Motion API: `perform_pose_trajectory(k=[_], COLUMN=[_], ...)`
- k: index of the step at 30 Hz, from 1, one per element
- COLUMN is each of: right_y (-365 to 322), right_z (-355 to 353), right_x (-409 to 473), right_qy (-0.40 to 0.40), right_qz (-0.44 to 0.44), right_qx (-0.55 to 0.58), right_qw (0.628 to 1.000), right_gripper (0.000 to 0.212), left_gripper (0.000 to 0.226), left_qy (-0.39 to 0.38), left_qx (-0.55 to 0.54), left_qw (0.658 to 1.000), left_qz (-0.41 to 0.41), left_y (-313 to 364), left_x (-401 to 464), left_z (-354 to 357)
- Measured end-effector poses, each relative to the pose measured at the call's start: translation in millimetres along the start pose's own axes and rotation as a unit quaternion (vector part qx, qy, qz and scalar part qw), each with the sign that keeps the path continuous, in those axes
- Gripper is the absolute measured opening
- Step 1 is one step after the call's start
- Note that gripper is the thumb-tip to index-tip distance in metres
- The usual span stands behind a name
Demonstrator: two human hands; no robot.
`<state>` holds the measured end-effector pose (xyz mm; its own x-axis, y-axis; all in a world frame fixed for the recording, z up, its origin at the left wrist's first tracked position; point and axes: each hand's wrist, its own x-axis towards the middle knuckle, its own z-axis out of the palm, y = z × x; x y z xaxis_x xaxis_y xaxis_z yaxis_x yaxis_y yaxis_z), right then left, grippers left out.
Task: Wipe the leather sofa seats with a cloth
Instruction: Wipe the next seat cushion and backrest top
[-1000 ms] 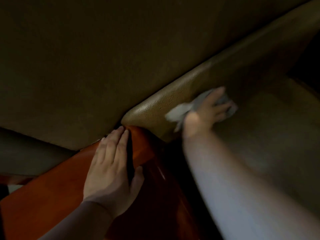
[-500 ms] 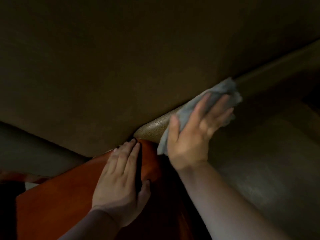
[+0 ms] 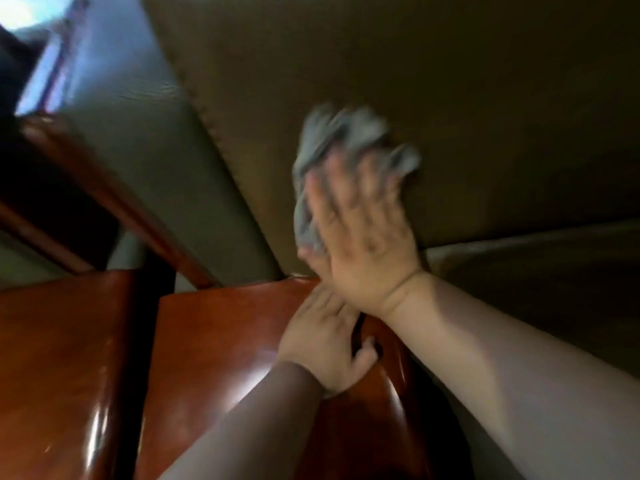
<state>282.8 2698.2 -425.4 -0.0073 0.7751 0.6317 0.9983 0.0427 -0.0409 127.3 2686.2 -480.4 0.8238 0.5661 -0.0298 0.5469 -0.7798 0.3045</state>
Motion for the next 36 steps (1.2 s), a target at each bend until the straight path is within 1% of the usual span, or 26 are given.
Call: perform_pose_trajectory(k=[1,2,3,5,7,8,9,11,12,13,14,15,17,18,19,20,21,22,24,26,27,29,31,34,36], right_y=[2,9,21,45,60,58,50,25,11,-2,-9,-11,-4,1,5,6,5,0,-17,-27,-27,-21,-11,6,6], right_z=[9,9,4,-20,-42,-46,-47,-30,-16,0,16,31,44,44,41,35,29,25,24,29,32,41,43,42,39], right_x=[-15,-20,-18,0,26,35,41,38,31,21,6,-8,-25,-30,-29,-24,-14,-2,24,39,38,25,1,-25,-25], right_qy=[-0.046,-0.082,-0.100,-0.100,-0.078,-0.068,-0.058,-0.039,-0.042,-0.052,-0.067,-0.084,-0.133,-0.150,-0.161,-0.154,-0.131,-0.101,-0.029,0.033,0.045,0.031,-0.027,-0.108,-0.110], right_qz=[-0.059,-0.108,-0.149,-0.172,-0.142,-0.116,-0.086,-0.024,-0.019,-0.041,-0.081,-0.142,-0.263,-0.297,-0.325,-0.336,-0.327,-0.294,-0.183,-0.123,-0.126,-0.167,-0.220,-0.294,-0.309], right_qx=[-0.031,-0.072,-0.118,-0.165,-0.156,-0.138,-0.119,-0.108,-0.111,-0.115,-0.127,-0.147,-0.151,-0.145,-0.163,-0.199,-0.226,-0.222,-0.165,-0.168,-0.184,-0.205,-0.209,-0.231,-0.258], right_qw=[0.997,0.988,0.977,0.966,0.974,0.981,0.987,0.993,0.993,0.991,0.986,0.975,0.944,0.932,0.918,0.908,0.908,0.924,0.969,0.978,0.974,0.964,0.952,0.921,0.909], right_gripper=[0.073,0.080,0.089,0.101,0.104,0.106,0.107,0.110,0.114,0.118,0.119,0.114,0.089,0.081,0.079,0.080,0.082,0.083,0.081,0.082,0.084,0.088,0.092,0.095,0.090], left_gripper=[0.064,0.061,0.059,0.055,0.057,0.059,0.059,0.060,0.064,0.069,0.073,0.076,0.080,0.082,0.083,0.085,0.085,0.085,0.085,0.084,0.084,0.084,0.084,0.086,0.087], left_qy=[0.001,0.005,0.013,0.057,0.101,0.116,0.126,0.157,0.162,0.149,0.132,0.118,0.100,0.091,0.094,0.091,0.087,0.081,0.079,0.078,0.074,0.073,0.070,0.066,0.060], left_qx=[-0.007,-0.012,-0.017,-0.048,-0.067,-0.053,-0.040,-0.043,-0.047,-0.045,-0.038,-0.033,-0.030,-0.025,-0.019,-0.011,-0.013,-0.012,-0.005,-0.005,-0.005,-0.003,-0.002,0.003,0.009], left_qw=[1.000,0.999,0.996,0.982,0.954,0.935,0.906,0.818,0.780,0.764,0.765,0.774,0.787,0.791,0.794,0.795,0.796,0.797,0.795,0.796,0.798,0.800,0.800,0.800,0.800], left_qz=[-0.019,-0.049,-0.084,-0.172,-0.275,-0.332,-0.401,-0.552,-0.602,-0.626,-0.629,-0.621,-0.608,-0.605,-0.600,-0.599,-0.598,-0.598,-0.601,-0.600,-0.598,-0.595,-0.596,-0.596,-0.597], left_y=[2,4,6,9,2,-8,-20,-48,-58,-64,-67,-67,-65,-64,-64,-65,-65,-65,-63,-64,-64,-63,-64,-64,-64], left_x=[1,-2,-6,-20,-37,-46,-57,-81,-89,-96,-99,-97,-92,-93,-94,-94,-95,-95,-95,-94,-94,-94,-94,-93,-93], left_z=[4,2,-1,-4,-5,-7,-10,-18,-19,-19,-16,-11,-7,-7,-8,-9,-10,-10,-9,-11,-11,-11,-10,-9,-11])
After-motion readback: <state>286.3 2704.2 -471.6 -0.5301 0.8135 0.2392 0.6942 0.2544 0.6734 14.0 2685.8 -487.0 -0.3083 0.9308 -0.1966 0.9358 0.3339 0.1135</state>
